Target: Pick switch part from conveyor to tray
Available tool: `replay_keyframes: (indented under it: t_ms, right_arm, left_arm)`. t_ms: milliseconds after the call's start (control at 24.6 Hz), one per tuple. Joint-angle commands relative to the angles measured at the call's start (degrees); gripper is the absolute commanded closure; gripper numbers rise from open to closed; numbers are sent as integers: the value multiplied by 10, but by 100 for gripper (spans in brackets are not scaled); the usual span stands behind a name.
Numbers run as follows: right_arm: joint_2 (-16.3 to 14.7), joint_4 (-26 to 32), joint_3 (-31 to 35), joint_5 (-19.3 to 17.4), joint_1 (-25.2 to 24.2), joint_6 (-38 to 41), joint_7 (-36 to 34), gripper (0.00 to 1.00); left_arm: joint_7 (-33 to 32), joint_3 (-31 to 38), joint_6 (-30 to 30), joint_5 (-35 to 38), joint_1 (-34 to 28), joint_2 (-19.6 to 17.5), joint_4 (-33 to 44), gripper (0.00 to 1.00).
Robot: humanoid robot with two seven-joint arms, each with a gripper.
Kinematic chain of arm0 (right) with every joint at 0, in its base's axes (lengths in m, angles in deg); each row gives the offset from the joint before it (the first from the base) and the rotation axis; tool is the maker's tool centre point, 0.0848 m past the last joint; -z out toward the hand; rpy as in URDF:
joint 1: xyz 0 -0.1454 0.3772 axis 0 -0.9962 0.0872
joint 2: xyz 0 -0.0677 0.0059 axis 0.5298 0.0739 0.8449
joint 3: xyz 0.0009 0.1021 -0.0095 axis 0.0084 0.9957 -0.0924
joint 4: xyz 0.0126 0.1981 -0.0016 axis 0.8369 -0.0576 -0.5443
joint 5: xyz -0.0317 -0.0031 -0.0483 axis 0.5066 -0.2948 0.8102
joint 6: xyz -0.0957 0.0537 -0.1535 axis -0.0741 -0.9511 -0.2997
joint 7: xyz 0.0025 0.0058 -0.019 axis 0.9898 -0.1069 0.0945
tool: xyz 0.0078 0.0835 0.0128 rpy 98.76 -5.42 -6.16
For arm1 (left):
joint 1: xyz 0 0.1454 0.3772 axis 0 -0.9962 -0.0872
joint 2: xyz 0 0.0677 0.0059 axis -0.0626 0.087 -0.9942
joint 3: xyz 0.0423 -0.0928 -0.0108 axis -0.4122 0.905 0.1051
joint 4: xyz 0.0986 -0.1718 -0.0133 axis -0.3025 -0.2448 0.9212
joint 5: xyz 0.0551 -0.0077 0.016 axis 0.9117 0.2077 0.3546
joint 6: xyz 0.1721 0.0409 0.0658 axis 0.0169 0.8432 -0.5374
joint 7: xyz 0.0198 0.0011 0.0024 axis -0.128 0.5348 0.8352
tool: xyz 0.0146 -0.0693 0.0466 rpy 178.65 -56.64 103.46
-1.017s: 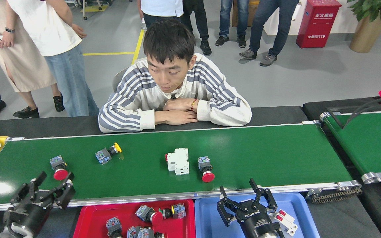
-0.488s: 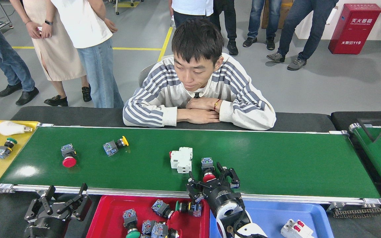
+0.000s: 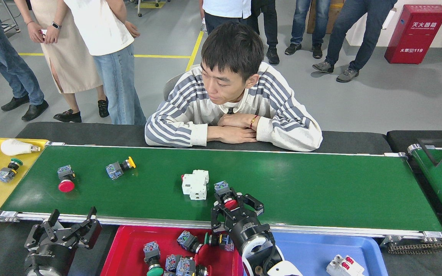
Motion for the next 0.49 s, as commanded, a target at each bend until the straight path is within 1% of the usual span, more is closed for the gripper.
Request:
replay_keyframes:
  t_ms: [0,41,81,163,244,325,366,407,448]
  right_arm:
    - [-22,61,-20,-1,-26,63,-11,61]
    - [-29,84,-28,-1,-48,91,-13,0]
    - [-31,98,-29,-1,-61,110,-15,1]
    - [-30,110,-26,-1,-79,157,-14,0]
    - [-28,112,-25,-3,-79,164,-14,0]
    - [-29,114,-15,-6,-79,164,-15,0]
    - [-32,122,13,-6,-83,164,-16,0]
    - [-36,132,39,-7,-86,164,-19,0]
    - [-38,142,85,-7,-95,164,-27,0]
  left_arm:
    - [4,5,0,-1,11,-9,3,1]
    - [4,5,0,-1,14,-9,1,1]
    - [4,5,0,-1,15,-9,0,1]
    - [4,4,-1,-1,15,-10,2,1]
    - [4,-1,-3,-1,11,-11,4,1]
    - [4,-2,-25,-1,5,-10,9,1]
    - [4,-2,-52,0,2,-8,18,1]
    - [4,-2,-64,0,-1,-5,26,1]
    - [4,-2,-74,0,-7,-3,38,1]
